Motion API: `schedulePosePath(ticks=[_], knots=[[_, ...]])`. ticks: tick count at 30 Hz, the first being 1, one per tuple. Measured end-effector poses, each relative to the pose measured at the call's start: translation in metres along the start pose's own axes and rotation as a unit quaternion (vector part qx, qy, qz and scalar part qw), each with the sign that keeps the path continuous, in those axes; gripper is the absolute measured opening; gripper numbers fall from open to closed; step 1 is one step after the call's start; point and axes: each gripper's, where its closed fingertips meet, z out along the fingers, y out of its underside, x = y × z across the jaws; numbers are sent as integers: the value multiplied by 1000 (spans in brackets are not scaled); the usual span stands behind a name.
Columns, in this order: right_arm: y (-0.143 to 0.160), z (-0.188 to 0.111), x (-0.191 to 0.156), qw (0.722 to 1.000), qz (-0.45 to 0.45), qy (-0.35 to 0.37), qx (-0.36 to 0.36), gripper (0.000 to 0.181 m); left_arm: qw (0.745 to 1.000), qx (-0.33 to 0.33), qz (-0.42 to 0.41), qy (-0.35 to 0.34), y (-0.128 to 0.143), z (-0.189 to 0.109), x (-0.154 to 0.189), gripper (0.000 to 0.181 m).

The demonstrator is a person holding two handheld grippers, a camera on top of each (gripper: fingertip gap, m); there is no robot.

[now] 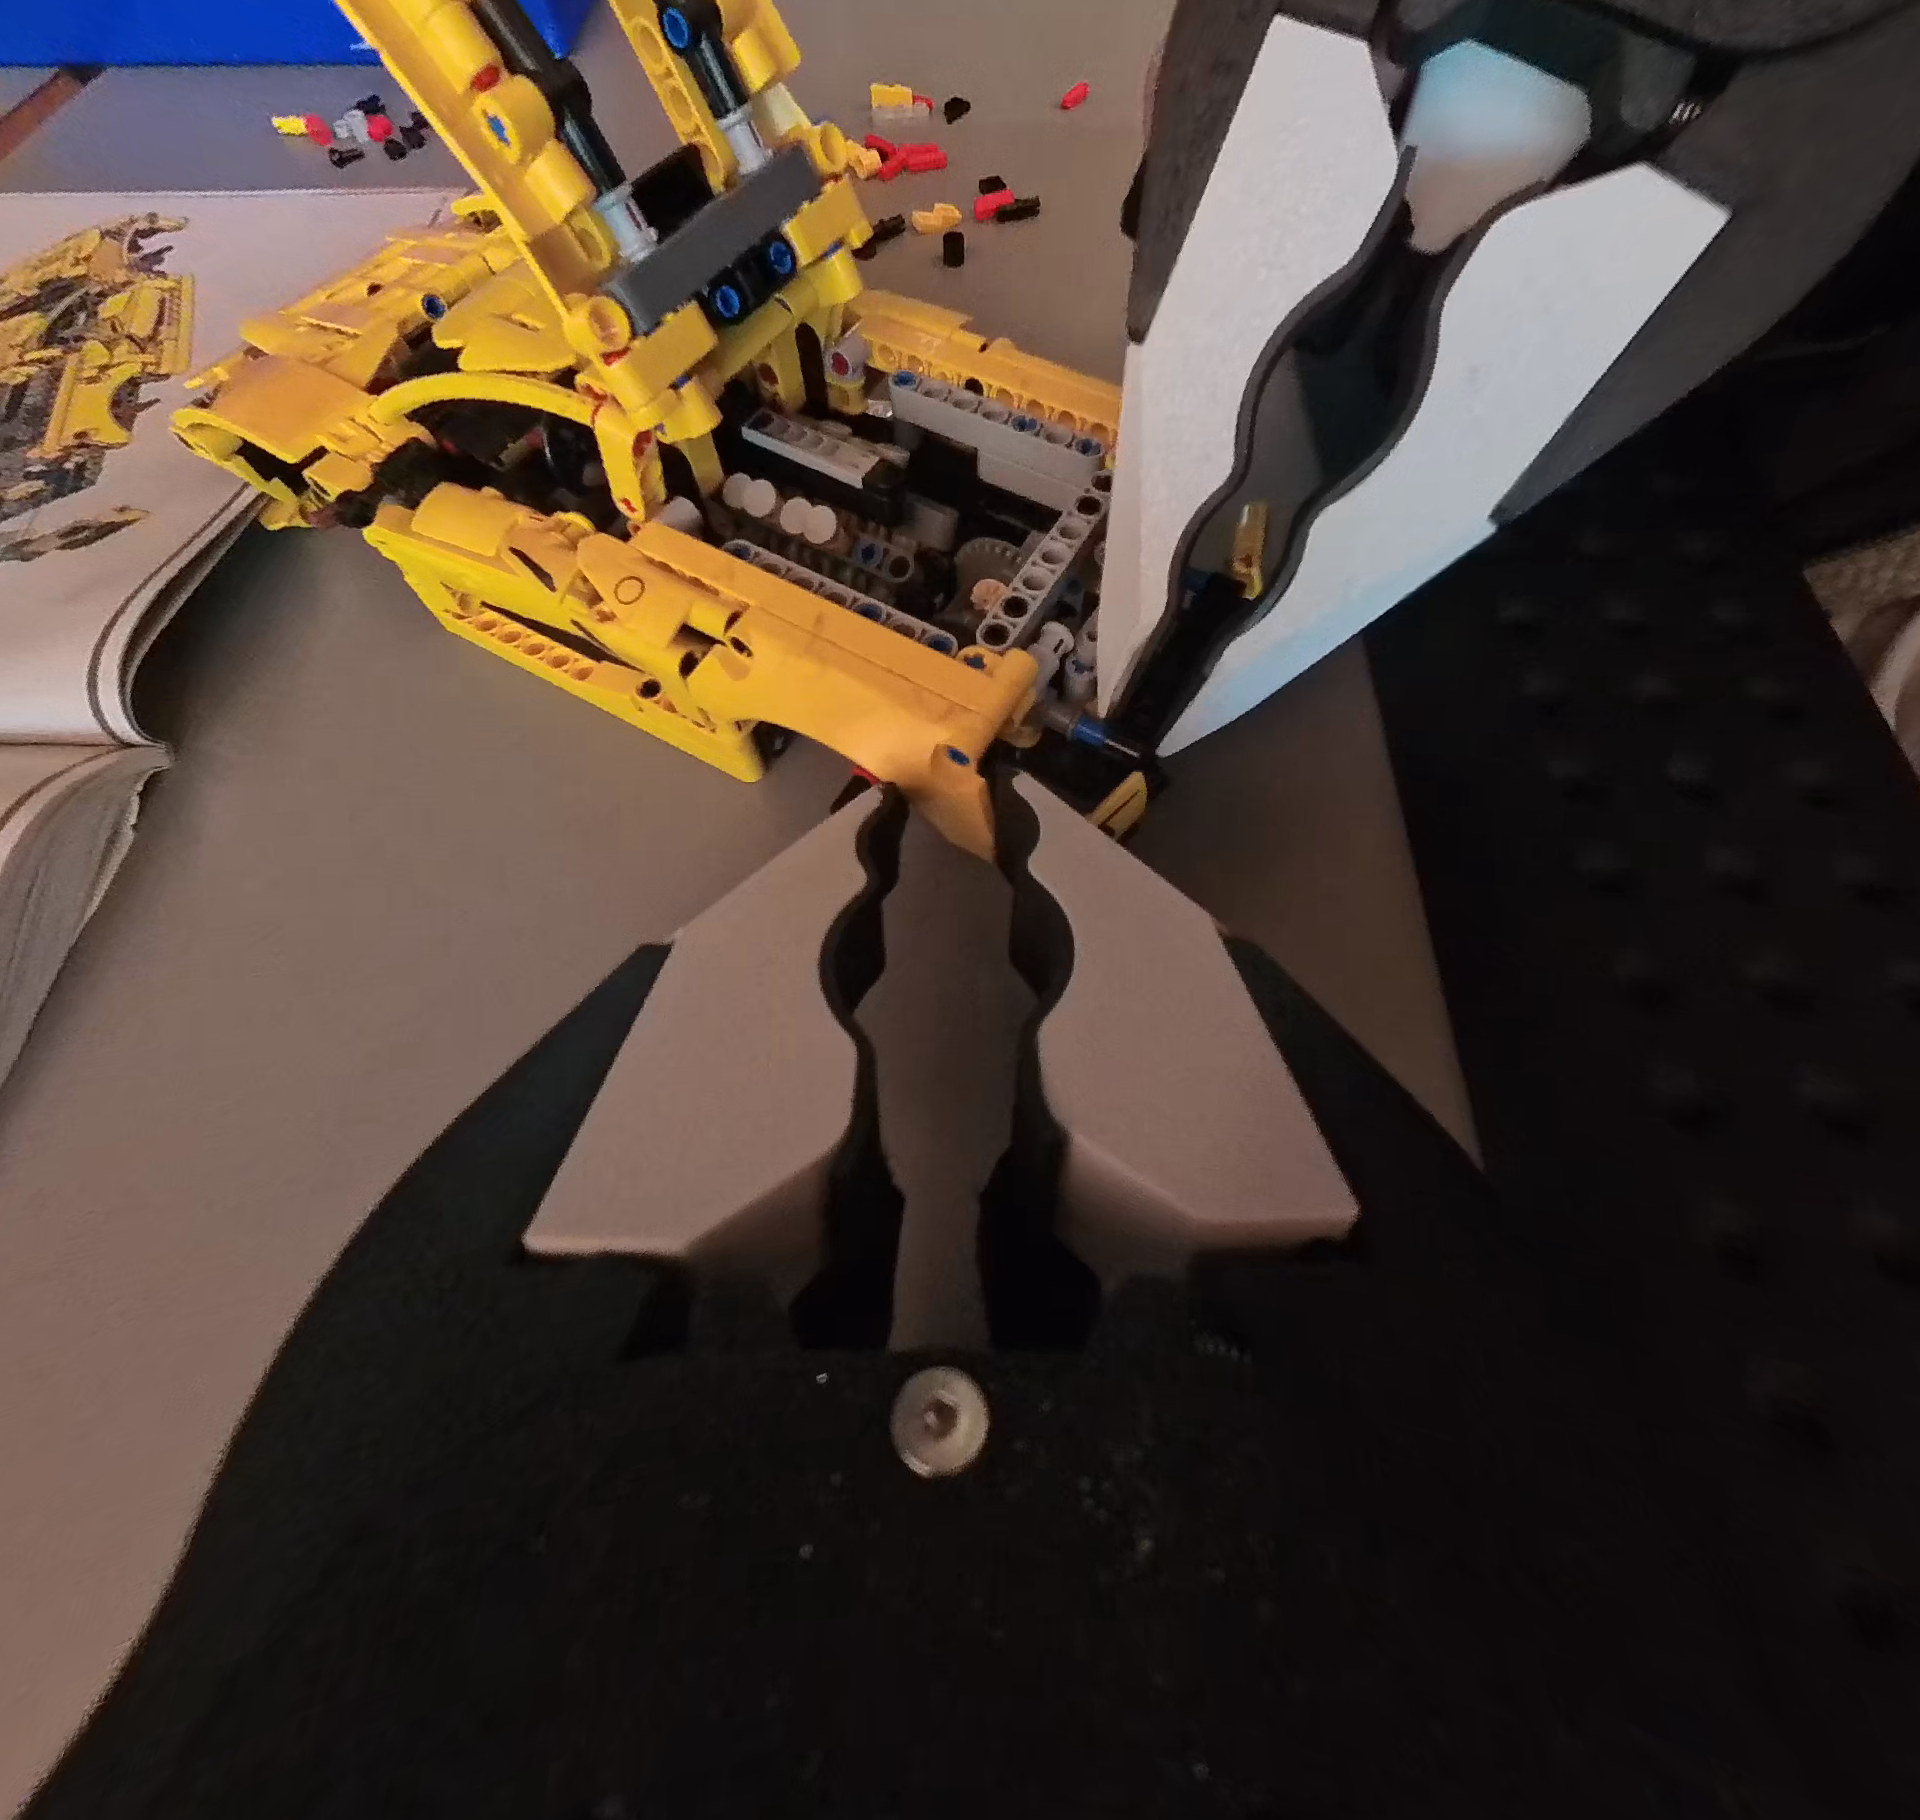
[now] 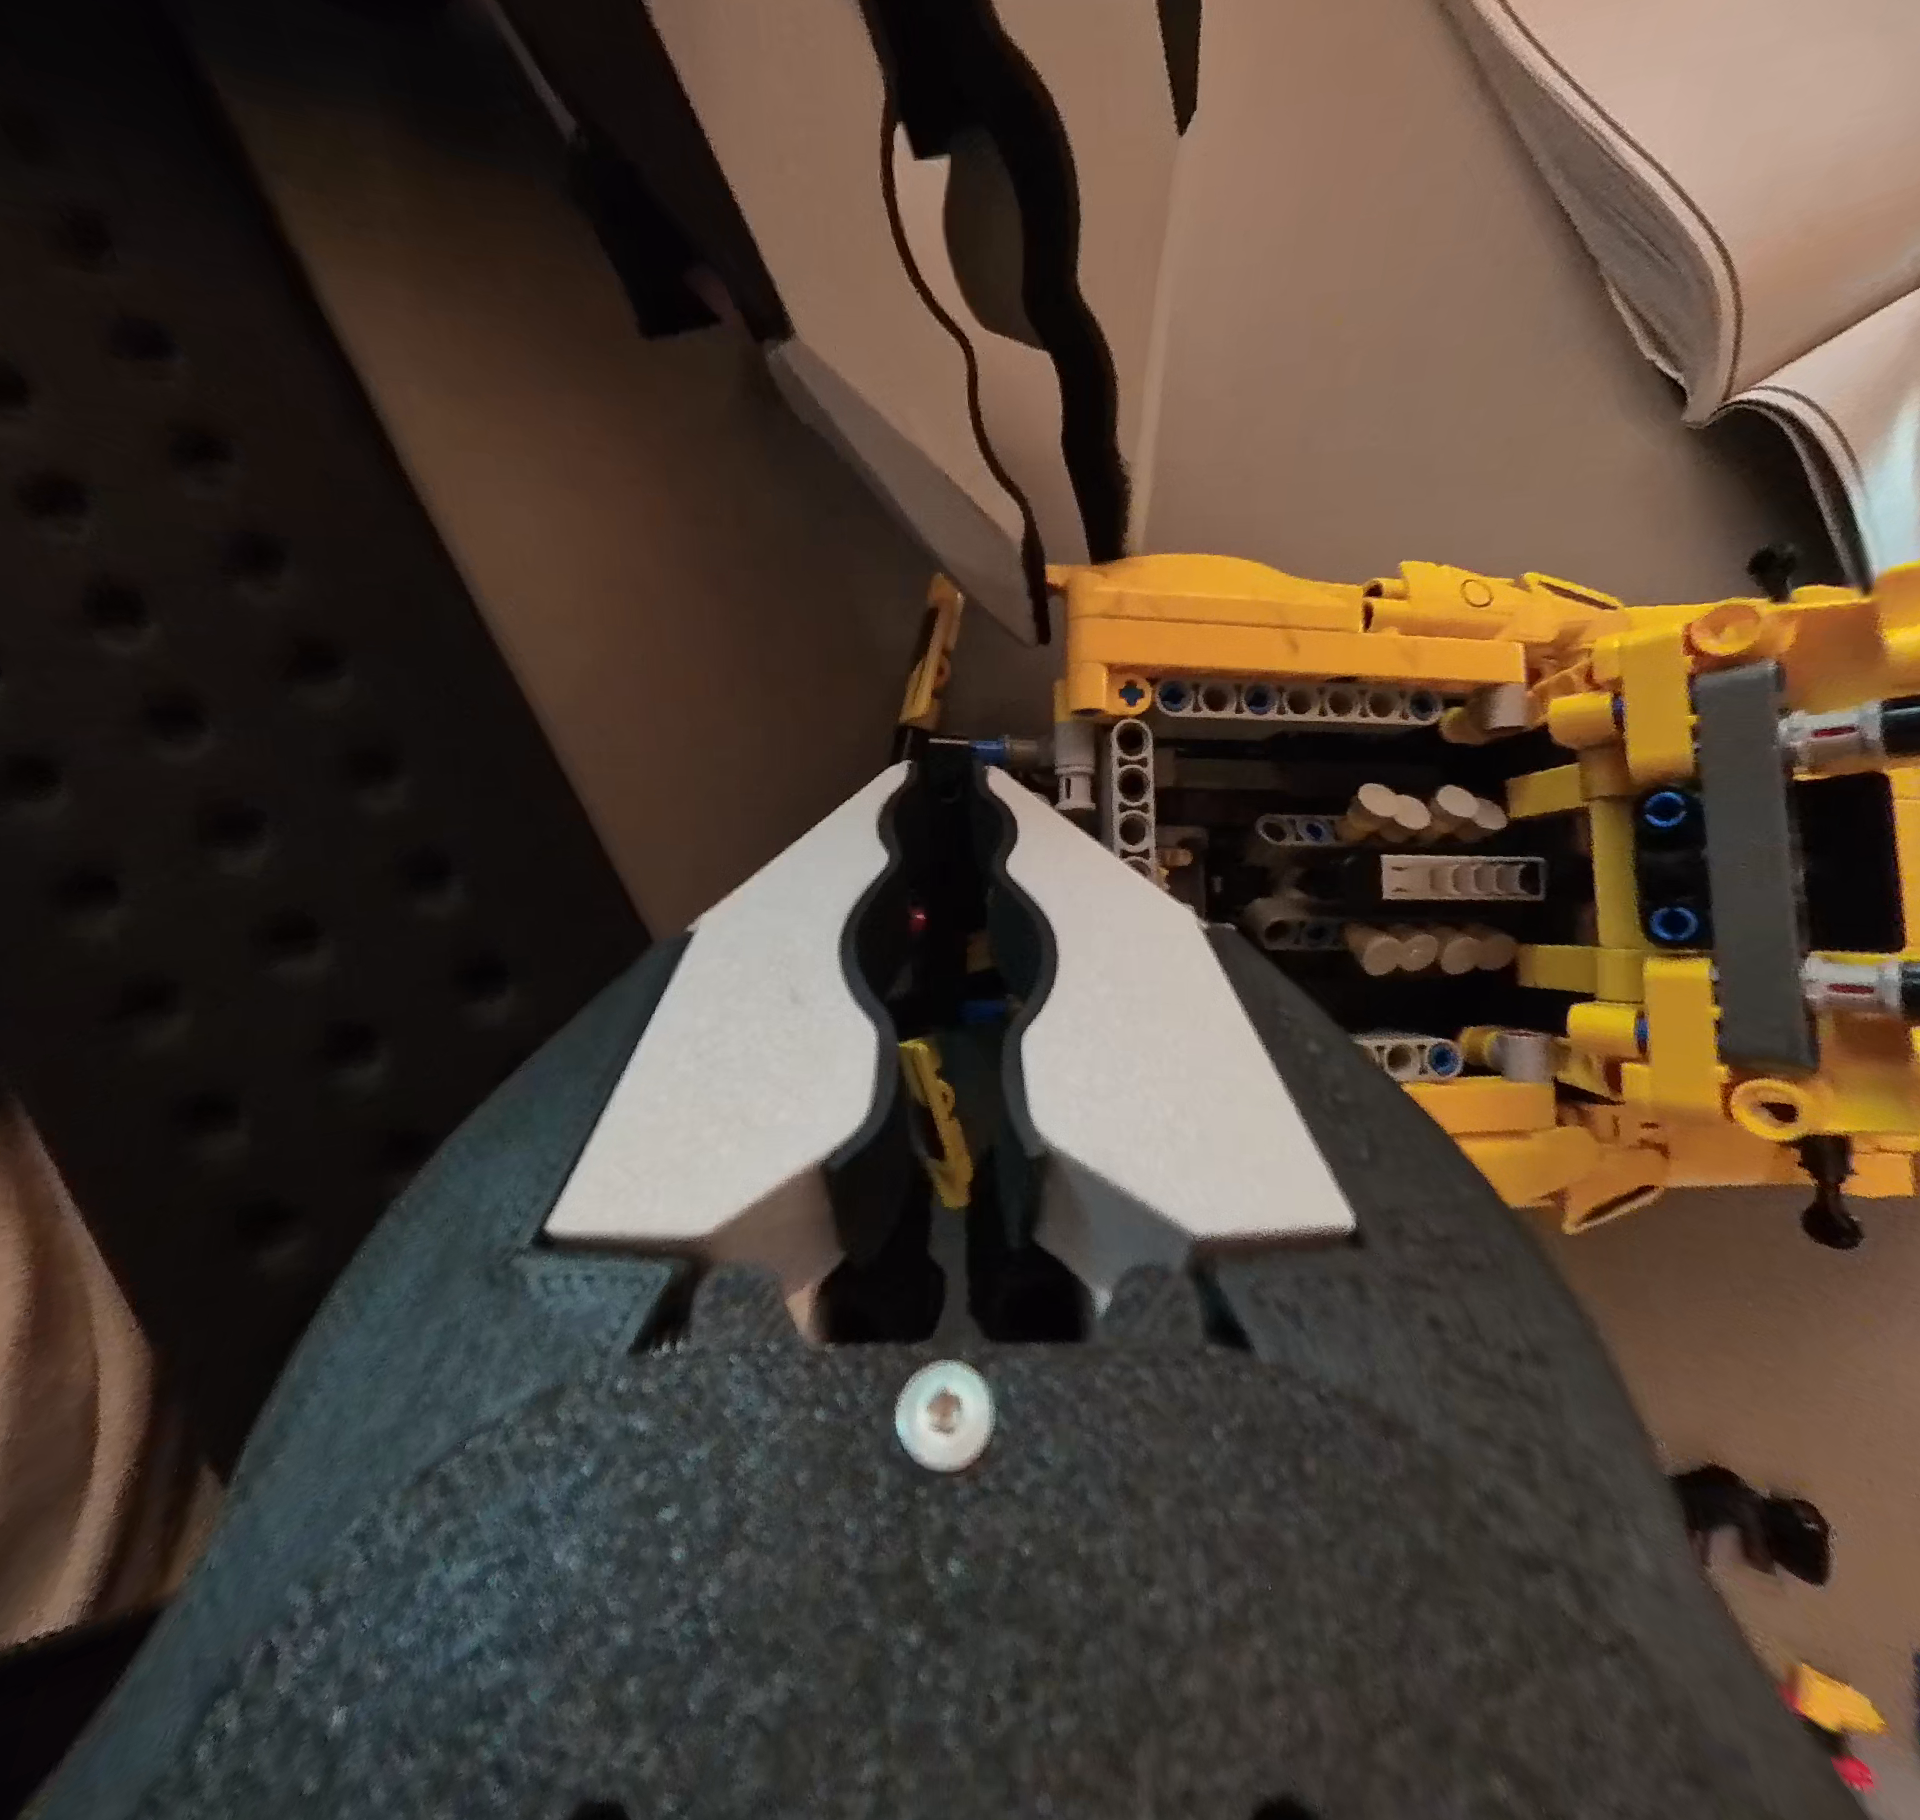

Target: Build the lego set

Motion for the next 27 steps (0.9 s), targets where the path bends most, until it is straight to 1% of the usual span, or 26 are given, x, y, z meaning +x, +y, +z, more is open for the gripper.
schedulePosePath(ticks=[2, 5, 6, 7, 8, 10, 12, 15, 17, 22, 27], knots=[[0, -2, -2, 1000, 9, -13, 7, 11, 1000, 0, -2, 3, 0, 0, 1, 17], [-2, -17, -4, 1000, 5, -26, 16, 39, 1000, 0, -5, 4, 0, 0, 1, 17], [-2, -23, 0, 1000, 5, -20, 16, 41, 1000, 0, -5, 4, 0, 0, 1, 17], [1, -28, 6, 1000, 6, -7, 11, 43, 1000, 0, -5, 5, 0, 0, 1, 17], [5, -31, 12, 1000, 8, 1, -1, 50, 1000, 0, -5, 5, 0, 0, 1, 17], [19, -27, 16, 999, 14, -5, -35, 56, 1000, 0, -4, 4, 0, 0, 1, 17], [27, -21, 17, 998, 18, -16, -53, 54, 1000, 0, -4, 4, 0, 0, 1, 17], [29, -16, 17, 998, 1, -15, -65, 48, 1000, 0, -5, 3, 0, 0, 1, 17], [30, -15, 15, 997, 0, -26, -70, 44, 1000, 0, -6, 3, 0, 0, 1, 17], [30, -16, 14, 996, 12, -47, -71, 41, 1000, 0, -5, 0, 0, 1, 1, 17], [29, -16, 14, 996, 8, -47, -69, 41, 1000, -2, -4, -9, 0, 1, 0, 17]])
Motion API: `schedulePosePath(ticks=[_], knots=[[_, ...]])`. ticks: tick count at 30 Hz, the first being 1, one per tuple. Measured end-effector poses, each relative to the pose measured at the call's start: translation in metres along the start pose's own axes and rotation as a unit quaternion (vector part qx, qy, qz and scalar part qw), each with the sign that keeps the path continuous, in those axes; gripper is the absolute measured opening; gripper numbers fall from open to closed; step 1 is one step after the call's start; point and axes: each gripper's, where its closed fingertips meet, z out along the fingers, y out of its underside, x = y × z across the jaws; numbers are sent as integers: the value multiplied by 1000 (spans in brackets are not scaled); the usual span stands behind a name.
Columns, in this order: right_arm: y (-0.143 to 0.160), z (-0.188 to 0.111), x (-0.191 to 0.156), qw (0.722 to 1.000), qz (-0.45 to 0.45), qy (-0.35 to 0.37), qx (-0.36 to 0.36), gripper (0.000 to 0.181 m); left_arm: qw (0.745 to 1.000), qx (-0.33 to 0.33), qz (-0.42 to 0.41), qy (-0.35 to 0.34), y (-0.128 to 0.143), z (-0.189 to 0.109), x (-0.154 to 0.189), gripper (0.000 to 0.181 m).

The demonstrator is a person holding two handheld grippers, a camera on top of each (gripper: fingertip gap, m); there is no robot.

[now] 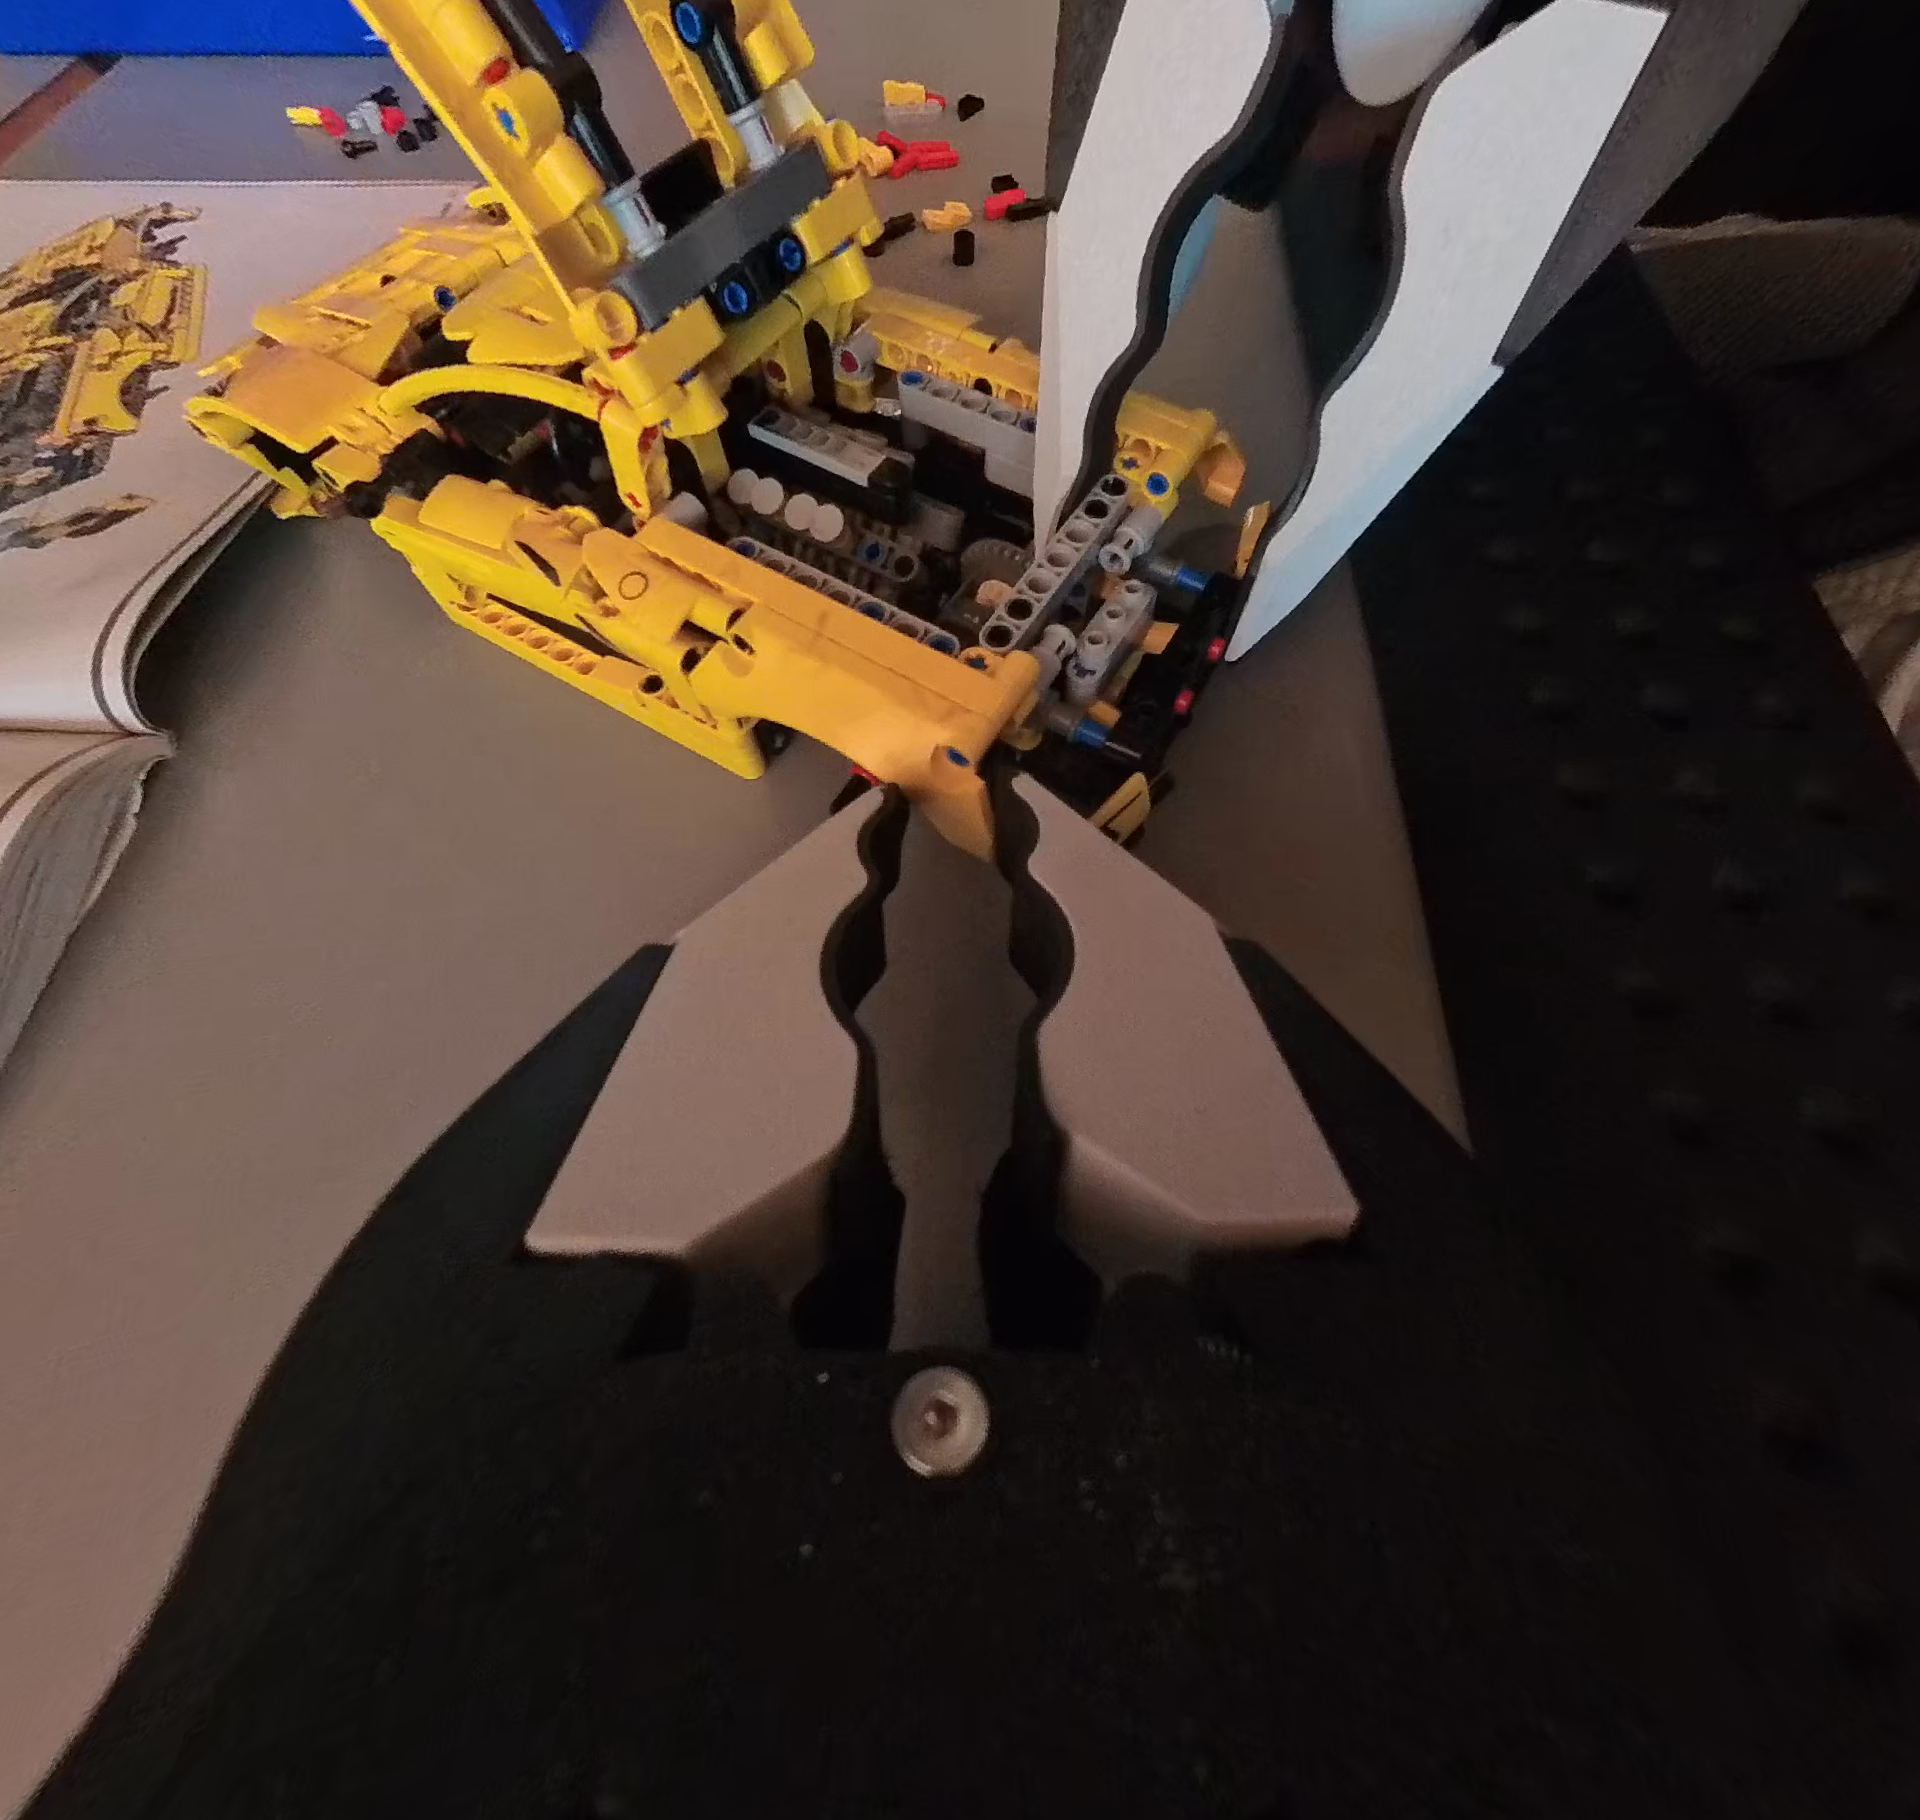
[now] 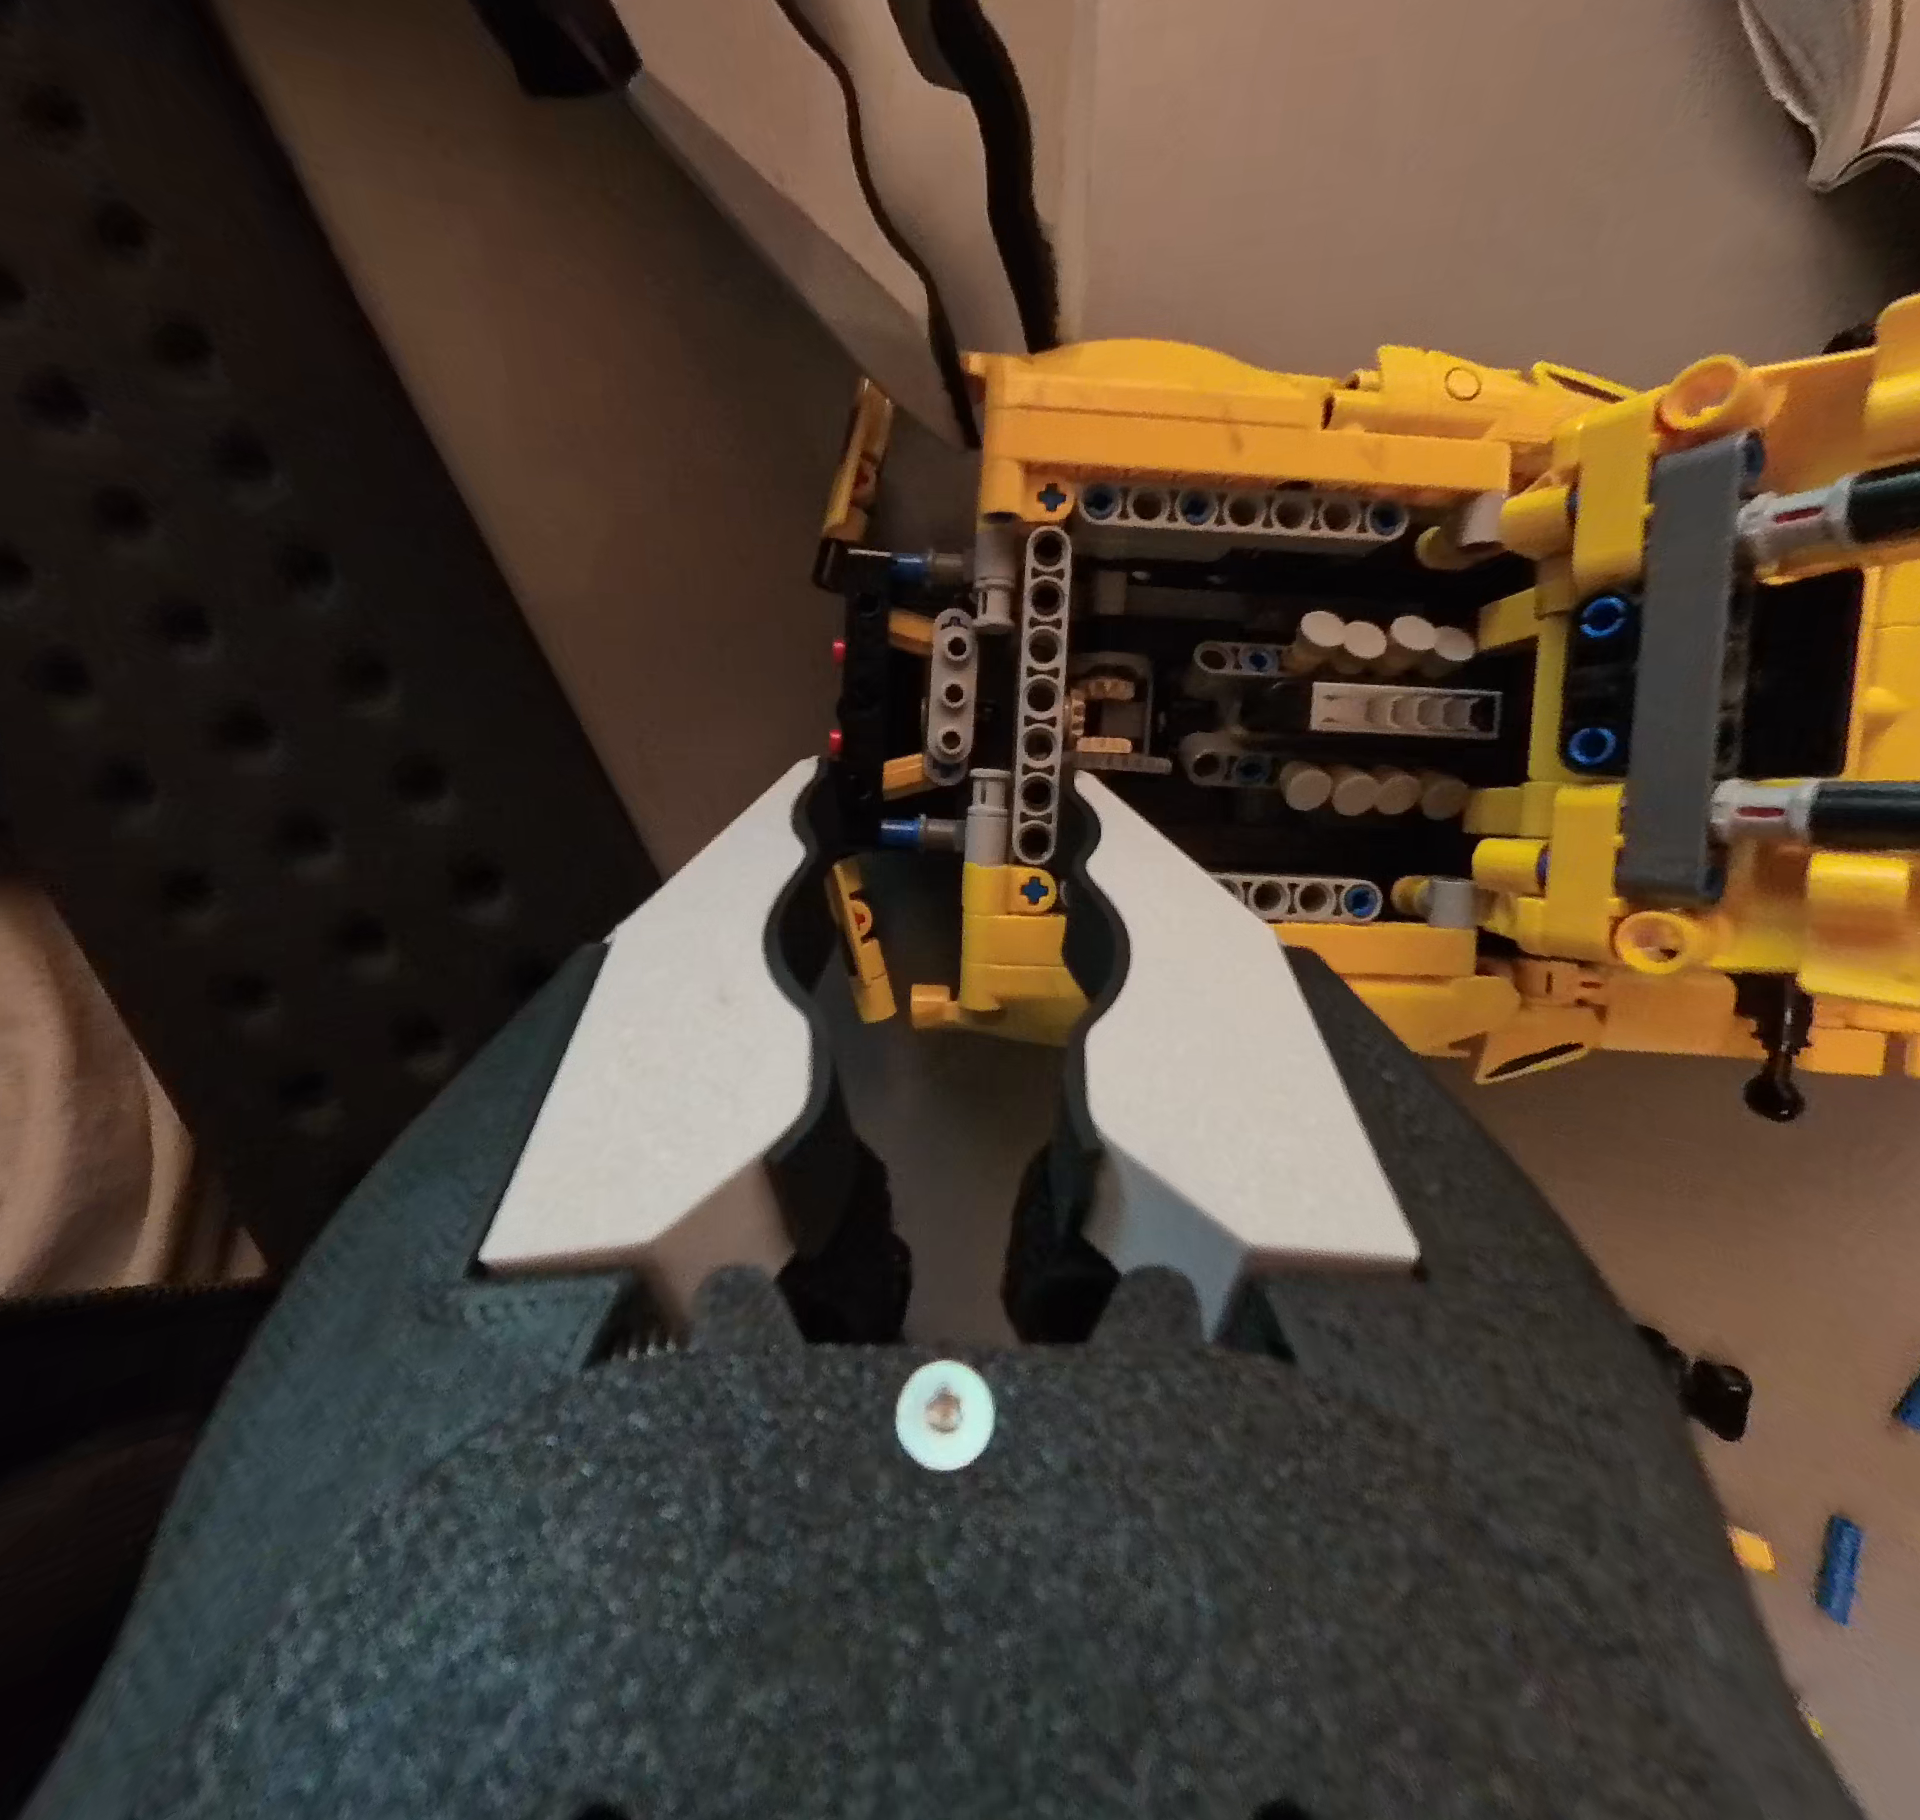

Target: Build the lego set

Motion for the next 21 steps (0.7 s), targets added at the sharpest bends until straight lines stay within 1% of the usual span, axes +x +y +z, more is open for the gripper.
schedulePosePath(ticks=[3, 6, 11, 15, 17, 21], knots=[[0, 0, 1, 1000, 7, -3, -1, 41, 1000, 0, 0, -1, 0, 0, 0, 16], [1, 0, 1, 1000, -7, 8, -9, 42, 1000, -1, -1, -1, 0, 0, 0, 16], [1, 0, 0, 1000, -24, 5, -9, 41, 1000, -8, 20, -16, 1, 1, 1, 16], [0, -1, 0, 1000, 4, -22, 18, 40, 1000, -8, 19, -18, 1, 2, 1, 16], [0, 0, 0, 999, 16, -21, 24, 40, 1000, -3, 8, -6, 1, 1, 0, 16], [3, -1, -2, 1000, -16, -11, 1, 47, 1000, -3, 11, -4, 1, 0, 0, 16]])
